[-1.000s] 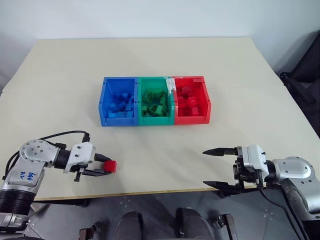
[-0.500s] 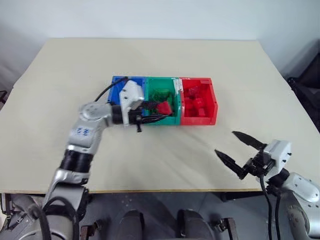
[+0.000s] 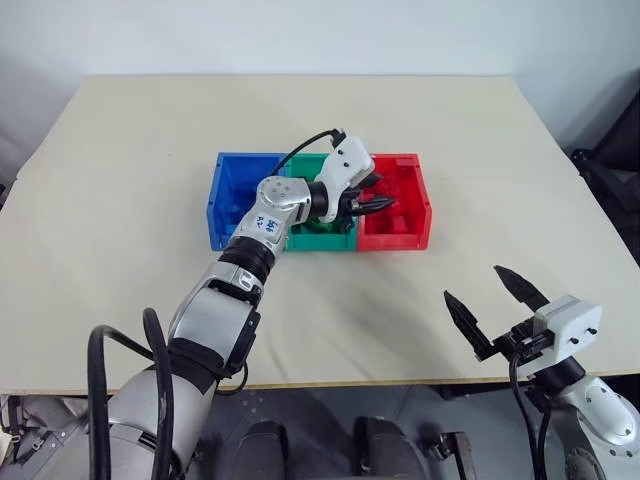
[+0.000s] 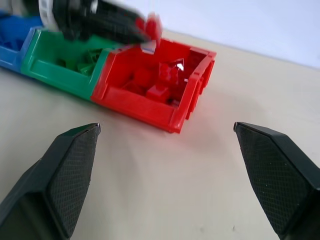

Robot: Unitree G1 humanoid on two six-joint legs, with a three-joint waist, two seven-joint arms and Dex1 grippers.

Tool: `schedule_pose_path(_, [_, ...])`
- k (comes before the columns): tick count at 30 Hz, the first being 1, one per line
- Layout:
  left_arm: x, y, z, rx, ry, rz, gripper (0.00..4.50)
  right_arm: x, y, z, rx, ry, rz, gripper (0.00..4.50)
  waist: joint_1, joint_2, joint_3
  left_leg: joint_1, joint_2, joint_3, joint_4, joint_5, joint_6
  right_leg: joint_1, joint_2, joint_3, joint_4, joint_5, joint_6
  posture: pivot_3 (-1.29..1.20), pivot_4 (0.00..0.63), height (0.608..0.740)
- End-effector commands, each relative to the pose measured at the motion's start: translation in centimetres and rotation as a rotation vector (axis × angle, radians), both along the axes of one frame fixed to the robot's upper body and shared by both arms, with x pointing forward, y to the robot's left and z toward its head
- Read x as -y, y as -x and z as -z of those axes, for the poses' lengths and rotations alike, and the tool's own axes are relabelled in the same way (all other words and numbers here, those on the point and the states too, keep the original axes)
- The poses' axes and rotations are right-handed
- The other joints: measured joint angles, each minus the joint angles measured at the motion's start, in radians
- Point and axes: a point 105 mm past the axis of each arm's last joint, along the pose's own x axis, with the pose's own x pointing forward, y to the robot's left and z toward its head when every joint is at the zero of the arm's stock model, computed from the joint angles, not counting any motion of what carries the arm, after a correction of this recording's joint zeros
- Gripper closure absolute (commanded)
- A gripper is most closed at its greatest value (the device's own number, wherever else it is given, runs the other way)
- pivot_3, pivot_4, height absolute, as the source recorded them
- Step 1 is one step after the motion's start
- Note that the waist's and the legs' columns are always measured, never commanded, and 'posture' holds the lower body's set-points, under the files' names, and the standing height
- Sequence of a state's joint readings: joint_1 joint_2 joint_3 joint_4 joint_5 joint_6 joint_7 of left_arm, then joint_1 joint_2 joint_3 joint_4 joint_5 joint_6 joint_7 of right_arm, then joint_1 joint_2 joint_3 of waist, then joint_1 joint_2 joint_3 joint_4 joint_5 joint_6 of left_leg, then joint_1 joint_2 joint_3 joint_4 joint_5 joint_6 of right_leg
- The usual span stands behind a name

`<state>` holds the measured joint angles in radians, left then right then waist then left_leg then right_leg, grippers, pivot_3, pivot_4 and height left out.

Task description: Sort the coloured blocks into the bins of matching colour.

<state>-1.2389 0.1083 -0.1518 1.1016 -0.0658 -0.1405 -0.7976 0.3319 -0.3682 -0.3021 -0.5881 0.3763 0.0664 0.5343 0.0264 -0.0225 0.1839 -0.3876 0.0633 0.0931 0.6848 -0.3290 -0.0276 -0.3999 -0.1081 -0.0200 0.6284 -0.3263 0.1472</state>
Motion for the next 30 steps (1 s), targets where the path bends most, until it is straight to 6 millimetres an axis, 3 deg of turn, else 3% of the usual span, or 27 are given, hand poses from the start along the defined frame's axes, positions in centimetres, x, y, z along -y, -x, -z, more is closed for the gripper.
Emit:
schedule_pose_path(1, [0.1, 0.0, -2.9, 0.105, 0.036, 0.02, 1.06, -0.6, 0.4, -1.0, 0.05, 0.0, -0.011, 0.0, 0.0, 0.0, 0.0, 0.0, 0.0, 0.0, 0.0, 0.0, 0.0, 0.0, 0.0, 0.0, 0.0, 0.0, 0.0, 0.0, 0.15, 0.74])
schedule_pose_path(4, [-1.8, 0.5, -3.1, 0.158, 0.025, 0.062, 0.17, -1.1, 0.1, -0.8, 0.045, 0.025, -0.066, 0.0, 0.001, 0.0, 0.0, -0.001, 0.0, 0.0, 0.0, 0.0, 0.0, 0.0, 0.0, 0.0, 0.0, 0.0, 0.0, 0.0, 0.15, 0.74])
schedule_pose_path(6, [-3.6, 0.8, -3.0, 0.167, 0.032, 0.078, 0.17, -1.5, -0.1, -0.6, 0.039, 0.049, -0.114, 0.0, -0.003, 0.0, 0.0, -0.001, 0.0, 0.0, 0.0, 0.0, 0.0, 0.0, 0.0, 0.0, 0.0, 0.0, 0.001, 0.0, 0.15, 0.74])
schedule_pose_path(10, [-9.2, 1.9, -2.6, 0.211, 0.015, 0.068, 0.17, -2.1, -0.9, -0.5, 0.029, 0.089, -0.222, 0.0, -0.014, 0.0, 0.0, 0.001, 0.001, 0.001, -0.001, 0.0, 0.0, 0.0, 0.001, 0.001, 0.001, 0.0, 0.001, 0.0, 0.15, 0.74])
schedule_pose_path(13, [-14.6, 4.5, -1.9, 0.246, -0.001, 0.054, 0.17, -2.3, -1.4, -0.1, -0.005, 0.135, -0.345, 0.0, -0.029, 0.001, 0.0, 0.001, 0.001, 0.001, -0.002, 0.0, 0.0, 0.0, 0.001, 0.001, 0.002, 0.0, 0.001, 0.0, 0.15, 0.74])
schedule_pose_path(16, [-19.9, 6.7, -0.6, 0.231, -0.007, -0.068, 0.17, -2.1, -2.4, 0.3, -0.031, 0.196, -0.436, 0.0, -0.031, 0.001, 0.0, 0.0, 0.001, 0.0, -0.002, 0.0, 0.0, 0.0, 0.0, 0.001, 0.002, 0.0, 0.0, 0.0, 0.15, 0.74])
schedule_pose_path(19, [-22.7, 9.0, 1.1, 0.161, -0.039, -0.158, 0.17, -1.7, -3.3, -0.1, -0.016, 0.212, -0.469, 0.0, -0.024, 0.001, 0.0, 0.001, 0.001, 0.0, -0.001, 0.0, 0.0, 0.002, -0.001, 0.0, 0.002, 0.001, 0.0, 0.0, 0.15, 0.74])
schedule_pose_path(24, [-24.3, 12.5, 2.7, 0.13, -0.036, -0.242, 0.17, -1.0, -4.7, -0.4, 0.002, 0.213, -0.48, 0.0, -0.007, 0.001, 0.0, 0.001, 0.001, -0.001, 0.0, -0.001, 0.002, 0.004, -0.002, -0.001, 0.002, 0.002, 0.001, 0.0, 0.15, 0.74])
schedule_pose_path(30, [-25.2, 12.9, 3.4, 0.168, -0.005, -0.426, 0.17, 0.1, -6.4, -0.6, 0.022, 0.2, -0.412, 0.0, -0.003, 0.001, 0.0, 0.002, 0.001, 0.0, 0.0, -0.001, 0.002, 0.004, -0.002, -0.001, 0.002, 0.002, 0.0, 0.0, 0.15, 0.74])
